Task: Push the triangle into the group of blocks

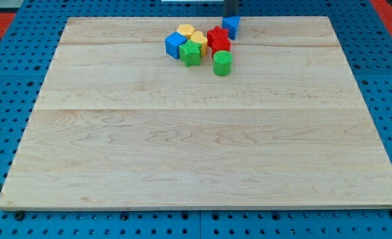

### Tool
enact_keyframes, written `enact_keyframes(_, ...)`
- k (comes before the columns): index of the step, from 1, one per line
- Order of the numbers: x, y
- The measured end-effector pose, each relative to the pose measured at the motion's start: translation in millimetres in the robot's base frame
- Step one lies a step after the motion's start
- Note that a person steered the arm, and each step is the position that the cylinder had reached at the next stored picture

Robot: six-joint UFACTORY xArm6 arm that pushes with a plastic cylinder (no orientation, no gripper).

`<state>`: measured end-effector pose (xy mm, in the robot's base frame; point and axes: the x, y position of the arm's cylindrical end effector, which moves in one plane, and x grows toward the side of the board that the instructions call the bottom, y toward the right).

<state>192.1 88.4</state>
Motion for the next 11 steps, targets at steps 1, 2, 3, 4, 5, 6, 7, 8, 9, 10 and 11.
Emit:
enact_keyframes(1, 4, 52)
enact_keyframes(2, 17, 54)
enact_keyframes(3, 17, 32)
enact_keyframes(4, 18, 23)
enact_keyframes(5, 36, 24)
enact_keyframes(6, 45, 22)
enact_keyframes(7, 40, 16)
enact_keyframes(8, 38, 4)
enact_keyframes(9, 38, -25)
enact_keyframes(10, 38, -37)
enact_keyframes(11, 5, 14)
